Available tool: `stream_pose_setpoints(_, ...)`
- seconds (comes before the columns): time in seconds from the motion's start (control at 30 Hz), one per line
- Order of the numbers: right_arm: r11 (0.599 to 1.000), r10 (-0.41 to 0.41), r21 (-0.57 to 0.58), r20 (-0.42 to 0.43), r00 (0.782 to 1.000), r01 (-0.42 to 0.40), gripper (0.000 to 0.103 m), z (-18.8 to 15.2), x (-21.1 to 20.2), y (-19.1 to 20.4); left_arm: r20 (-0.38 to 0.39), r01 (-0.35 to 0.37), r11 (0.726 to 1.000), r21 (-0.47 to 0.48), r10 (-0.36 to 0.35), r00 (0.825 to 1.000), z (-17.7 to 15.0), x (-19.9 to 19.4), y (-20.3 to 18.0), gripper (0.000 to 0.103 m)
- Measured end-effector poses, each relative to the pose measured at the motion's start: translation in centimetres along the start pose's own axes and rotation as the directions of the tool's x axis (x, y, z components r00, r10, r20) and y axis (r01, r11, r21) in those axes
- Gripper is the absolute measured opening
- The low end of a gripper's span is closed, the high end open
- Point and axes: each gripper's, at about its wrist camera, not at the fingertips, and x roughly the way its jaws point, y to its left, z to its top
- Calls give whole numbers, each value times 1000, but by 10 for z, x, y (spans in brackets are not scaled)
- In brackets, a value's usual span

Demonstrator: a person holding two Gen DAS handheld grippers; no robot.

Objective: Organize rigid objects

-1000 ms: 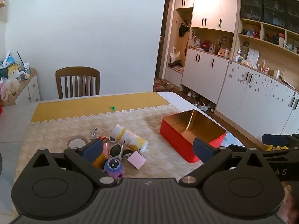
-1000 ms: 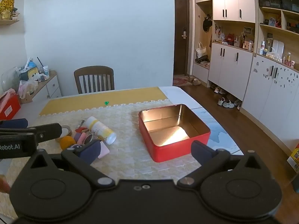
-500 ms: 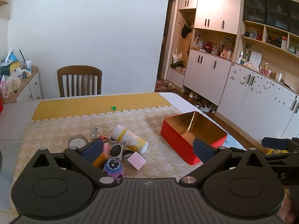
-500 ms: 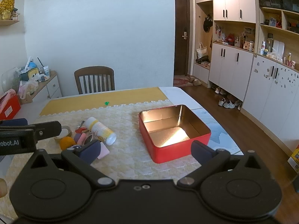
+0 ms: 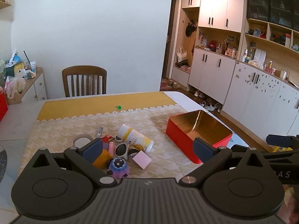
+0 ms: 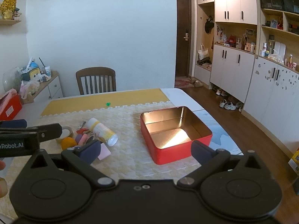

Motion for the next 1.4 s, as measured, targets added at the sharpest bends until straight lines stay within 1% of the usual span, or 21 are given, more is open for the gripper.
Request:
stream_pose_setpoints(0.33,1000,-12,-4,1,1000,12,103,2,-1,1,6,24,1000,5,-24,1000,1,-3,1,103)
stream_pose_setpoints(0.8,1000,-1,-15,17,1000,1,103,8,-4,6,28,29,1000,-8,-29,999,3,-5,8,103)
stream_pose_setpoints(1.07,1000,12,-17,41,999,-12,103,5,-9,7,38,15,1000,-2,-15,999,1,-9,3,103)
stream_pose_setpoints(1.23,1000,16,-11,40,999,-16,103,4,-9,6,40,9,1000,5,-9,999,0,-9,4,103)
stream_pose_setpoints(1.4,1000,18,-3,27,999,-18,103,2,-6,8,26,6,1000,2,-6,1000,-3,-7,5,103)
